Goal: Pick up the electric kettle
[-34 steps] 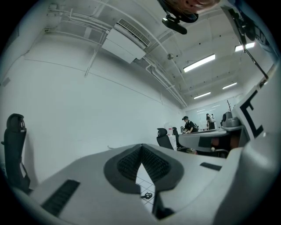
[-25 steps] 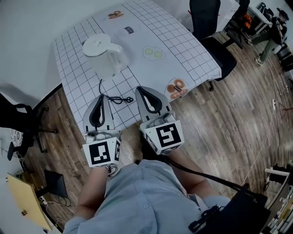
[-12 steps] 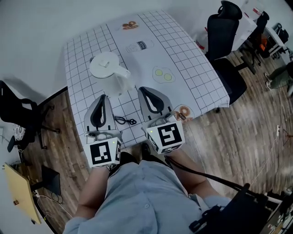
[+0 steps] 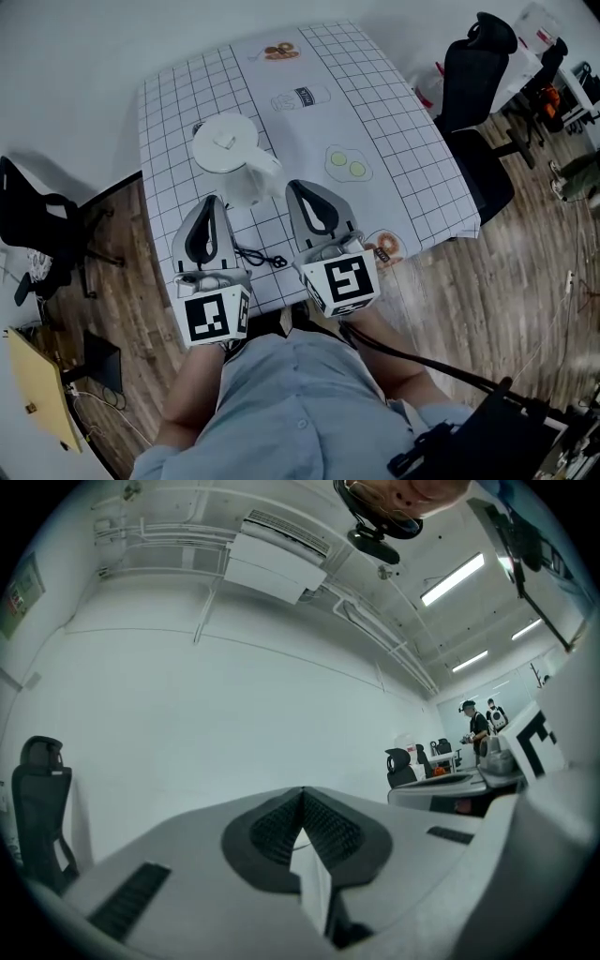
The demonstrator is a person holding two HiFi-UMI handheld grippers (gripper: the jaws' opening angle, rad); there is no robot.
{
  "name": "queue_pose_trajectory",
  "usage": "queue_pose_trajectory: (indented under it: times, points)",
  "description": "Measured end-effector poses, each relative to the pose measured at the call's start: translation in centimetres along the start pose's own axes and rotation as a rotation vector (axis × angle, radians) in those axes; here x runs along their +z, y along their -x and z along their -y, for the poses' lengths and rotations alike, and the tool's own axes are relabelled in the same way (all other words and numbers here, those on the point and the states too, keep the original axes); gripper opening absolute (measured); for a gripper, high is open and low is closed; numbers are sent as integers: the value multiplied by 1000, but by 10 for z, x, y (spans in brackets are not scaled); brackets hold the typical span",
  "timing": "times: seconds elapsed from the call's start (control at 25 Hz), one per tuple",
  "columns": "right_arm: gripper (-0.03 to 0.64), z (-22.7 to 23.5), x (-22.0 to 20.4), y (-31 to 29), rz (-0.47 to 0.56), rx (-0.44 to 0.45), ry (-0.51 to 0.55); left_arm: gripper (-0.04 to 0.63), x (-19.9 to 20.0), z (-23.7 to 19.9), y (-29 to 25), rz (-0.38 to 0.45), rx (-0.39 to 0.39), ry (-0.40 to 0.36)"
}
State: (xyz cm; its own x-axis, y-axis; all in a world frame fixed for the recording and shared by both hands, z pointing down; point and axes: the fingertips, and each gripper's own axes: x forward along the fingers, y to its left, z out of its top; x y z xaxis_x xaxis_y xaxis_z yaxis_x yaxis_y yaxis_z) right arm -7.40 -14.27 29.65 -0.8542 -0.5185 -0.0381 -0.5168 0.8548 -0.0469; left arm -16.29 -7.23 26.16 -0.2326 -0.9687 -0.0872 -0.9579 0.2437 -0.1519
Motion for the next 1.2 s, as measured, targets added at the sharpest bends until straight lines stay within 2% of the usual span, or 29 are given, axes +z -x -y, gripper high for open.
queue_pose_trajectory:
  times: [0.16,0.36,0.48,0.64,0.96,1.08,1.2]
  points:
    - [12,0,-16,-12,-34,-5,-7,0,-10,-10,-6,-7,-7,10]
    - [140,1,-48,-28,-90,-16,-5,0,-43,-21,-14,-43,-25,33]
    - [181,3,-70,-32,-121,-41,-23,0,-66,-23,-18,-89,-34,79]
    - [236,9,-101,-44,-189,-75,-23,0,-88,-30,-28,-119,-56,92]
    - [253,18,-122,-68,-160,-186,-42,0,-131,-58,-34,-185,-32,141]
    - [253,24,-132,-68,-205,-205,2,0,-139,-62,-39,-199,-36,154]
    - [253,28,-134,-73,-202,-228,12,0,-145,-66,-44,-206,-43,161]
